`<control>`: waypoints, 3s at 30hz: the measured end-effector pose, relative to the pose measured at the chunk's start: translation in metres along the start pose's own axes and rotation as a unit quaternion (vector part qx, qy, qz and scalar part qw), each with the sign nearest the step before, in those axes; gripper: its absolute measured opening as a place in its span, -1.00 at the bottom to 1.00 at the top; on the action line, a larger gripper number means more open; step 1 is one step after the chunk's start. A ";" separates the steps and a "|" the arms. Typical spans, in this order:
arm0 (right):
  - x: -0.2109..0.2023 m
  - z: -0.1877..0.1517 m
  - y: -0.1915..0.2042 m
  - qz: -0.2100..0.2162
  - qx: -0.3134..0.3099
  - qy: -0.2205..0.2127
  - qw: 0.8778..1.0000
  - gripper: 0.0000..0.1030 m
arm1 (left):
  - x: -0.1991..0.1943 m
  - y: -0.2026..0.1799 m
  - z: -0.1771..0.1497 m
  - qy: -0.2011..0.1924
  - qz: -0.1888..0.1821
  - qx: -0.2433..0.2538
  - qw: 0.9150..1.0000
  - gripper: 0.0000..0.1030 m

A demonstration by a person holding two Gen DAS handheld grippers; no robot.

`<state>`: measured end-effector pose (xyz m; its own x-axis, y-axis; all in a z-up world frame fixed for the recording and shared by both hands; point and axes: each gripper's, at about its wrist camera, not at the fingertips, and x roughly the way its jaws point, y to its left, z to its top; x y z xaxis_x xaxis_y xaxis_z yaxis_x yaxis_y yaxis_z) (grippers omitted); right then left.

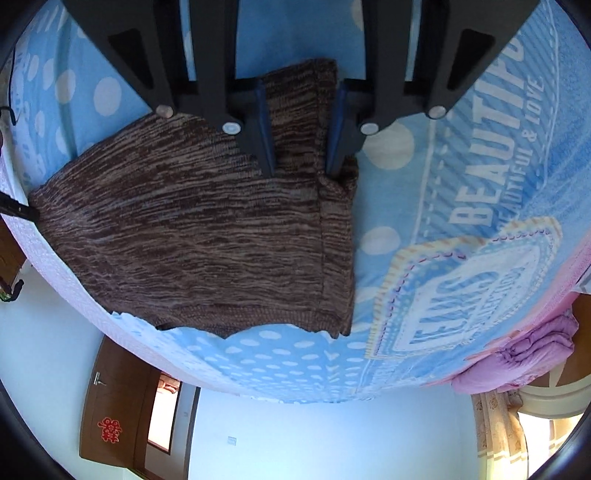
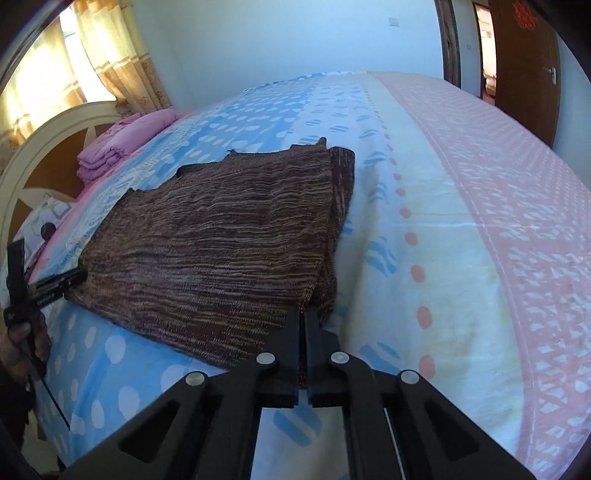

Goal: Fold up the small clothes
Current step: 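Move the left gripper to the edge of the folded sweater, then grasp the folded sweater's edge with the left gripper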

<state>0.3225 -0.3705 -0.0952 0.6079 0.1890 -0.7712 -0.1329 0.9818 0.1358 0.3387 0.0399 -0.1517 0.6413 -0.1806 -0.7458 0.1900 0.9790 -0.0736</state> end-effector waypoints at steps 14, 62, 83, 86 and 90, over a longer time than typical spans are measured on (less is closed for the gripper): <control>-0.006 -0.011 0.001 -0.010 0.005 -0.007 1.000 -0.72 | -0.005 -0.008 -0.008 -0.002 -0.013 0.029 0.999 -0.81; 0.042 -0.023 0.248 0.034 -0.256 -0.001 0.966 -0.04 | -0.060 0.066 -0.040 -0.042 0.012 -0.063 0.997 0.88; 0.087 -0.033 0.374 -0.007 -0.373 -0.042 0.927 -0.05 | -0.006 0.106 0.044 0.005 -0.087 -0.107 0.990 0.89; 0.090 -0.030 0.373 -0.018 -0.358 -0.044 0.933 -0.05 | 0.010 0.096 0.057 0.012 -0.101 -0.104 0.989 0.89; 0.091 -0.030 0.371 -0.019 -0.350 -0.043 0.935 -0.17 | 0.032 0.083 0.074 0.021 -0.112 -0.086 0.990 0.88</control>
<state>0.3052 0.0105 -0.1336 0.6796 0.1841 -0.7101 -0.5717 0.7395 -0.3554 0.4300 0.1085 -0.1323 0.5656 -0.3939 -0.7245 0.1922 0.9173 -0.3487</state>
